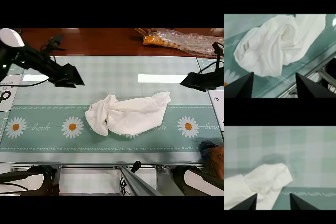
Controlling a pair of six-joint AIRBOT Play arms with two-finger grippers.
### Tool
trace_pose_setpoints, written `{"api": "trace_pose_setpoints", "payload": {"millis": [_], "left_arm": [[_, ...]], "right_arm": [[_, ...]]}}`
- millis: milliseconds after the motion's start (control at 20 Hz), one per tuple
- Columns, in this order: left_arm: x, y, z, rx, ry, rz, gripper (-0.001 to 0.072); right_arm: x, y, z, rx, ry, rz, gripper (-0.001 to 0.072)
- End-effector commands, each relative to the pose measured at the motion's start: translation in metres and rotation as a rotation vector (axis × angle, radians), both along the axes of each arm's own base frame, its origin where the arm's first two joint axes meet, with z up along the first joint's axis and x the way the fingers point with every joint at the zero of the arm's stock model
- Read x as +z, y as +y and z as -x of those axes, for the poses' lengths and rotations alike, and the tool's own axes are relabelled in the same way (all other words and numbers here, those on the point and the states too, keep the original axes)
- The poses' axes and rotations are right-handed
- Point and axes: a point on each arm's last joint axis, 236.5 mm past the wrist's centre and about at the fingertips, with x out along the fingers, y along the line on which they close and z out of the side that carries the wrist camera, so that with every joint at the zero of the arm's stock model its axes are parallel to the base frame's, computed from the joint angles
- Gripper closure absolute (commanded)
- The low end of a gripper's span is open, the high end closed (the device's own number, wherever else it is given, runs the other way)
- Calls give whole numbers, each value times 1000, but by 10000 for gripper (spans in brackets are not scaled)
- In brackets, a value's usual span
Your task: Fold the shirts.
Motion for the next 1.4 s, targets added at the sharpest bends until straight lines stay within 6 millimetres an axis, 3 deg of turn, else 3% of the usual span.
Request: {"api": "trace_pose_setpoints", "payload": {"millis": [0, 200, 350, 500, 750, 950, 1000, 1050, 1100, 1150, 1200, 1350], "left_arm": [[-22, 22, 39, 34, 66, -8, 106], [-88, 18, 100, 73, 200, -2, 105], [-122, 7, 125, 81, 261, 32, 108], [-145, -4, 132, 89, 243, 3, 110], [-171, -33, 121, 62, 137, -53, 129], [-194, -53, 120, 121, 221, -14, 130], [-196, -58, 111, 170, 225, 9, 249], [-198, -61, 103, 210, 225, 27, 450], [-198, -63, 96, 245, 220, 42, 548], [-199, -63, 91, 263, 208, 45, 561], [-199, -62, 90, 253, 196, 41, 678], [-195, -61, 99, 192, 201, 53, 681]], "right_arm": [[-18, -24, 46, -21, 125, 38, 240], [-40, -23, 67, -72, 116, 18, 240], [-44, -17, 70, -78, 117, -7, 240], [-41, -11, 64, -86, 93, -40, 240], [-40, -6, 65, -86, 95, -63, 240], [-40, -3, 68, -81, 113, -74, 240], [-41, -3, 70, -80, 118, -77, 240], [-41, -2, 71, -80, 124, -80, 240], [-41, 0, 73, -77, 131, -85, 240], [-41, 1, 74, -74, 138, -91, 240], [-41, 2, 76, -70, 146, -95, 240], [-50, -9, 90, -48, 202, -28, 241]]}}
